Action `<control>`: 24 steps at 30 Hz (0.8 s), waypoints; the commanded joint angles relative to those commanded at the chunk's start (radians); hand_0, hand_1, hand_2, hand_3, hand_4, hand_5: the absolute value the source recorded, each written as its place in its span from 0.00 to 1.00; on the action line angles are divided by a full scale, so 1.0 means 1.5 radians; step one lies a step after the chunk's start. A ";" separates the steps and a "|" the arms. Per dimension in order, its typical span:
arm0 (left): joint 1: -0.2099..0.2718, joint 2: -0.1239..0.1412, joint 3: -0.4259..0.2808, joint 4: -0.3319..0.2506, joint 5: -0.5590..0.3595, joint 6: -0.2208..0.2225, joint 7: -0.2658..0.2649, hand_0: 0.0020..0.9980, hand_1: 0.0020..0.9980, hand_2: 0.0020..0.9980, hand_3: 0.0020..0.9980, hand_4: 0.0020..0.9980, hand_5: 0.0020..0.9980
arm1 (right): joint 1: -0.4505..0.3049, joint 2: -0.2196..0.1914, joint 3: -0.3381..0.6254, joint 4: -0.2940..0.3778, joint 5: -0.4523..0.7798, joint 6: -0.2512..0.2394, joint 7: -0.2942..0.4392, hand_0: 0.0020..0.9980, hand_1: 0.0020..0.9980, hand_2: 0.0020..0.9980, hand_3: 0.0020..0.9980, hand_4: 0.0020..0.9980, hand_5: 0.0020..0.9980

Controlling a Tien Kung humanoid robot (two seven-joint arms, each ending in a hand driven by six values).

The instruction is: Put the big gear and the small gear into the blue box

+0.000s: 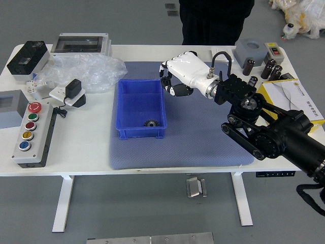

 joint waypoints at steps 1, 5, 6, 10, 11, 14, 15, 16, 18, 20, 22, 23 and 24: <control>0.000 0.000 0.000 0.000 0.001 0.000 0.000 0.87 0.86 0.83 0.84 0.71 0.30 | 0.001 0.009 0.001 -0.002 0.000 -0.001 0.000 0.55 0.40 0.47 0.57 0.55 0.21; -0.001 0.000 0.001 0.000 0.005 -0.001 0.001 0.87 0.86 0.83 0.84 0.71 0.30 | 0.002 0.040 0.005 -0.011 0.000 -0.005 -0.001 0.55 0.40 0.47 0.57 0.55 0.21; -0.002 0.000 0.001 0.000 0.005 -0.001 0.001 0.87 0.86 0.83 0.84 0.71 0.30 | 0.002 0.046 0.005 -0.013 0.000 -0.006 -0.001 0.55 0.40 0.47 0.57 0.55 0.21; -0.002 0.001 0.002 0.000 0.007 -0.001 0.001 0.87 0.86 0.83 0.84 0.71 0.30 | -0.004 0.066 0.000 -0.023 0.004 -0.010 -0.001 0.55 0.40 0.47 0.58 0.56 0.21; -0.003 0.001 0.002 0.000 0.008 -0.002 0.002 0.87 0.86 0.83 0.84 0.71 0.30 | -0.006 0.070 -0.002 -0.025 0.006 -0.011 -0.001 0.55 0.40 0.47 0.58 0.56 0.21; -0.003 0.001 0.004 0.000 0.007 -0.002 0.002 0.87 0.86 0.83 0.84 0.71 0.30 | -0.011 0.077 -0.008 -0.033 0.010 -0.013 -0.001 0.50 0.42 0.50 0.62 0.67 0.31; -0.003 0.001 0.004 0.000 0.007 -0.002 0.002 0.87 0.86 0.83 0.84 0.71 0.30 | -0.012 0.078 -0.009 -0.035 0.012 -0.012 -0.001 0.50 0.42 0.50 0.62 0.67 0.31; -0.003 0.001 0.004 0.000 0.007 -0.002 0.002 0.87 0.86 0.83 0.84 0.71 0.30 | -0.014 0.080 -0.009 -0.037 0.014 -0.010 -0.002 0.50 0.42 0.50 0.62 0.67 0.31; -0.002 0.001 0.005 0.000 0.007 -0.002 0.002 0.87 0.86 0.83 0.84 0.71 0.30 | -0.016 0.081 -0.007 -0.040 0.017 -0.005 -0.003 0.50 0.42 0.50 0.62 0.67 0.31; -0.002 0.001 0.006 0.000 0.007 -0.002 0.002 0.87 0.86 0.83 0.84 0.71 0.30 | -0.016 0.082 -0.002 -0.043 0.019 0.001 -0.004 0.51 0.49 0.62 0.67 0.85 0.49; -0.002 0.001 0.006 0.000 0.007 -0.002 0.002 0.87 0.86 0.83 0.84 0.71 0.30 | -0.017 0.082 0.003 -0.046 0.020 0.007 -0.006 0.51 0.49 0.62 0.67 0.85 0.49; -0.002 0.001 0.006 0.000 0.007 -0.002 0.002 0.87 0.86 0.83 0.84 0.71 0.30 | -0.017 0.082 0.005 -0.047 0.020 0.010 -0.006 0.51 0.49 0.62 0.67 0.85 0.49; -0.002 0.001 0.006 0.000 0.007 -0.002 0.002 0.87 0.86 0.83 0.84 0.71 0.30 | -0.017 0.082 0.007 -0.048 0.020 0.013 -0.006 0.51 0.49 0.62 0.67 0.85 0.49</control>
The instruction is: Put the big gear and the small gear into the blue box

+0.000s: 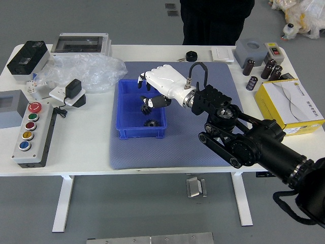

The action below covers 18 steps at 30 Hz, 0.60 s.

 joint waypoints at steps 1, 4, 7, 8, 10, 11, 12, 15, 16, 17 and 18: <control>0.000 0.000 0.000 0.000 0.000 0.000 0.000 0.87 0.86 0.83 0.84 0.71 0.30 | 0.000 0.000 0.001 -0.001 0.000 0.002 0.000 0.51 0.49 0.62 0.67 0.85 0.49; 0.000 0.000 0.000 0.000 0.000 0.000 0.000 0.87 0.86 0.83 0.84 0.71 0.30 | -0.001 0.001 0.007 -0.001 0.003 0.006 0.000 0.57 0.54 0.69 0.79 0.92 0.58; -0.001 0.000 0.000 0.000 -0.001 0.000 -0.001 0.87 0.86 0.83 0.84 0.71 0.30 | -0.004 -0.006 0.020 0.006 0.015 0.003 -0.001 0.57 0.54 0.69 0.79 0.92 0.58; -0.001 0.000 0.000 0.000 -0.003 0.000 -0.001 0.87 0.86 0.83 0.84 0.71 0.30 | -0.007 -0.010 0.028 0.011 0.021 0.001 -0.001 0.58 0.55 0.69 0.77 0.91 0.59; -0.001 -0.001 0.000 0.000 -0.006 0.001 -0.001 0.87 0.86 0.83 0.84 0.71 0.30 | -0.016 -0.025 0.050 0.026 0.033 -0.001 -0.003 0.58 0.55 0.69 0.77 0.91 0.59; 0.000 -0.001 0.000 0.000 -0.008 0.001 -0.001 0.87 0.86 0.83 0.84 0.71 0.30 | -0.023 -0.037 0.064 0.037 0.041 -0.002 -0.004 0.58 0.55 0.69 0.77 0.91 0.59; 0.001 -0.001 -0.001 0.000 -0.009 0.001 -0.001 0.87 0.86 0.83 0.84 0.71 0.30 | -0.030 -0.048 0.077 0.047 0.047 -0.003 -0.005 0.58 0.55 0.69 0.77 0.91 0.59; 0.003 -0.001 -0.002 0.000 -0.012 0.002 -0.001 0.87 0.86 0.83 0.84 0.71 0.30 | -0.056 -0.086 0.121 0.077 0.061 -0.003 -0.009 0.61 0.59 0.68 0.74 0.87 0.57; 0.003 -0.001 -0.002 0.000 -0.015 0.002 -0.002 0.87 0.86 0.83 0.84 0.71 0.30 | -0.065 -0.099 0.137 0.086 0.067 -0.003 -0.009 0.61 0.59 0.68 0.74 0.87 0.57; 0.003 -0.001 -0.002 0.000 -0.016 0.003 -0.003 0.87 0.86 0.83 0.84 0.71 0.30 | -0.073 -0.113 0.152 0.094 0.073 -0.003 -0.009 0.61 0.59 0.68 0.74 0.87 0.57; 0.003 -0.001 -0.003 0.000 -0.016 0.003 -0.003 0.87 0.86 0.83 0.84 0.71 0.30 | -0.081 -0.124 0.165 0.101 0.078 -0.002 -0.010 0.61 0.59 0.68 0.74 0.87 0.57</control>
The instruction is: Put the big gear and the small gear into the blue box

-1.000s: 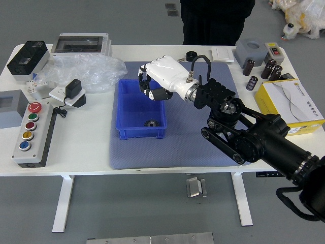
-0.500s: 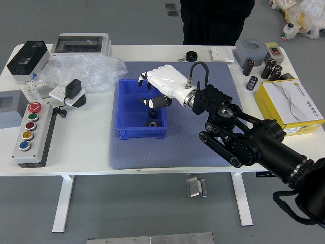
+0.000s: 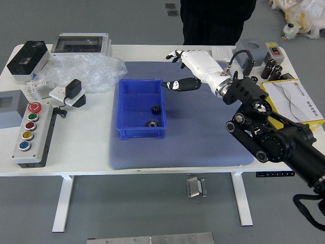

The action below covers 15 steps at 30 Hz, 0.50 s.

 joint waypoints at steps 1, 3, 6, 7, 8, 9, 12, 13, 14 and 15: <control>0.000 0.000 -0.001 0.000 0.000 0.000 0.000 0.87 0.86 0.83 0.84 0.71 0.30 | -0.007 -0.012 0.013 0.007 0.004 0.001 0.000 0.61 0.59 0.68 0.74 0.87 0.57; -0.001 -0.001 -0.002 0.000 0.000 0.000 -0.001 0.87 0.86 0.83 0.84 0.71 0.30 | -0.024 -0.037 0.042 0.022 0.018 0.003 0.000 0.66 0.63 0.71 0.72 0.79 0.56; -0.004 -0.003 -0.003 0.000 -0.001 0.000 -0.003 0.87 0.86 0.83 0.84 0.71 0.30 | -0.054 -0.074 0.073 0.042 0.056 0.003 0.001 0.66 0.63 0.71 0.72 0.79 0.56; -0.004 -0.004 -0.003 0.000 -0.002 0.000 -0.003 0.87 0.86 0.83 0.84 0.71 0.30 | -0.063 -0.085 0.079 0.046 0.071 0.003 0.002 0.66 0.63 0.71 0.72 0.79 0.56; -0.004 -0.004 -0.005 0.000 -0.001 0.000 -0.003 0.87 0.86 0.83 0.84 0.71 0.30 | -0.075 -0.096 0.084 0.049 0.089 0.002 0.003 0.70 0.67 0.76 0.73 0.62 0.55; -0.004 -0.004 -0.005 0.000 -0.001 0.000 -0.002 0.87 0.86 0.83 0.84 0.71 0.30 | -0.084 -0.103 0.089 0.053 0.105 0.002 0.004 0.70 0.67 0.76 0.73 0.62 0.55; -0.003 -0.003 -0.004 0.000 -0.004 0.000 -0.002 0.87 0.86 0.83 0.84 0.71 0.30 | -0.115 -0.125 0.108 0.068 0.169 0.003 0.009 0.70 0.67 0.76 0.73 0.62 0.55; -0.003 -0.003 -0.004 0.000 -0.005 0.001 -0.003 0.87 0.86 0.83 0.84 0.71 0.30 | -0.127 -0.132 0.114 0.074 0.192 0.005 0.012 0.70 0.67 0.76 0.73 0.62 0.55; -0.002 -0.003 -0.004 0.000 -0.006 0.001 -0.003 0.87 0.86 0.83 0.84 0.71 0.30 | -0.137 -0.137 0.120 0.079 0.220 0.008 0.014 0.76 0.75 0.85 0.84 0.58 0.59; -0.003 -0.003 -0.004 0.000 -0.006 0.001 -0.003 0.87 0.86 0.83 0.84 0.71 0.30 | -0.146 -0.142 0.124 0.082 0.244 0.012 0.016 0.76 0.75 0.85 0.84 0.58 0.59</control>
